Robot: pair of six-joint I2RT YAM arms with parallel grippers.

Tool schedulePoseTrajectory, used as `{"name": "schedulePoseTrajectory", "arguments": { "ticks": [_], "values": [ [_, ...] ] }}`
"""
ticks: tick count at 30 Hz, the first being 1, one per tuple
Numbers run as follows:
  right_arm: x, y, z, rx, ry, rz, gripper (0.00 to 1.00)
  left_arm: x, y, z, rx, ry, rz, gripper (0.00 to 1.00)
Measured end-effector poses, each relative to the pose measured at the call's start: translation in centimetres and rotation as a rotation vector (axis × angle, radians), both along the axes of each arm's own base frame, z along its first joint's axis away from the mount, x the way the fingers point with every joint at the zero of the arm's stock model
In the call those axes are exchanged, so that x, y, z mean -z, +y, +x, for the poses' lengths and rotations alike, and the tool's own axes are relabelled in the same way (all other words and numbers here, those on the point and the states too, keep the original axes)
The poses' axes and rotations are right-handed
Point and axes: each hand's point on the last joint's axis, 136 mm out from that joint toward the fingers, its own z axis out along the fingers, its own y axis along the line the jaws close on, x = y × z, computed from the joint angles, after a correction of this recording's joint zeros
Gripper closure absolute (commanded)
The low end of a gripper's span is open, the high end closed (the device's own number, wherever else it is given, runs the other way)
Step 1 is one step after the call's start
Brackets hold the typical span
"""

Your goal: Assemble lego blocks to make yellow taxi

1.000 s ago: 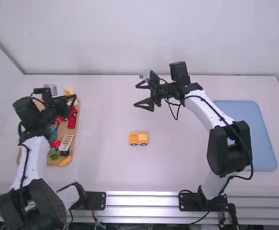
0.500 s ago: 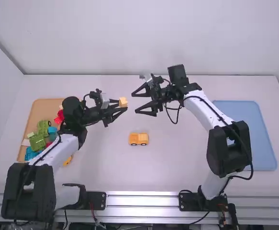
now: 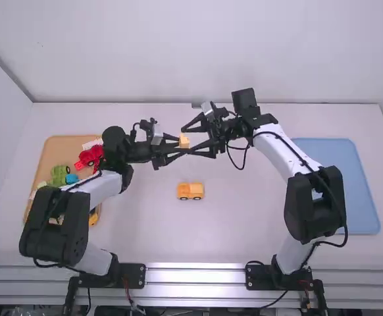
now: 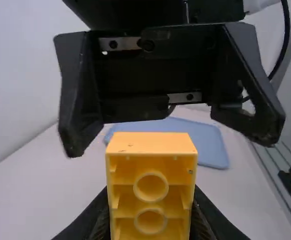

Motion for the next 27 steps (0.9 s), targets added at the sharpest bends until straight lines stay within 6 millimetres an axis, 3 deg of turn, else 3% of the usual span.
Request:
{"name": "schedulePoseTrajectory", "arguments": {
  "ticks": [5,13,19,23,25,27],
  "values": [
    [0.12,0.2,0.06,0.003,-0.013,-0.006,0.28,-0.46,-0.06,-0.12,0.005,-0.023,-0.007,0.94],
    [0.43,0.72,-0.05,0.005,-0.025,-0.022,0.5,-0.65,-0.05,-0.14,0.005,-0.019,-0.012,0.94],
    [0.36,0.69,0.09,0.007,-0.037,-0.018,0.57,-0.59,-0.08,-0.14,0.006,-0.014,-0.012,0.94],
    [0.36,0.69,0.1,0.007,-0.039,-0.018,0.7,-0.59,-0.08,-0.14,0.006,-0.014,-0.012,0.94],
    [0.37,0.76,0.12,0.008,-0.046,-0.018,0.75,-0.56,-0.07,-0.08,0.003,-0.008,-0.012,0.92],
    [0.39,0.76,0.14,0.009,-0.05,-0.018,0.79,-0.55,-0.07,-0.09,0.003,-0.007,-0.012,0.82]
  ]
}}
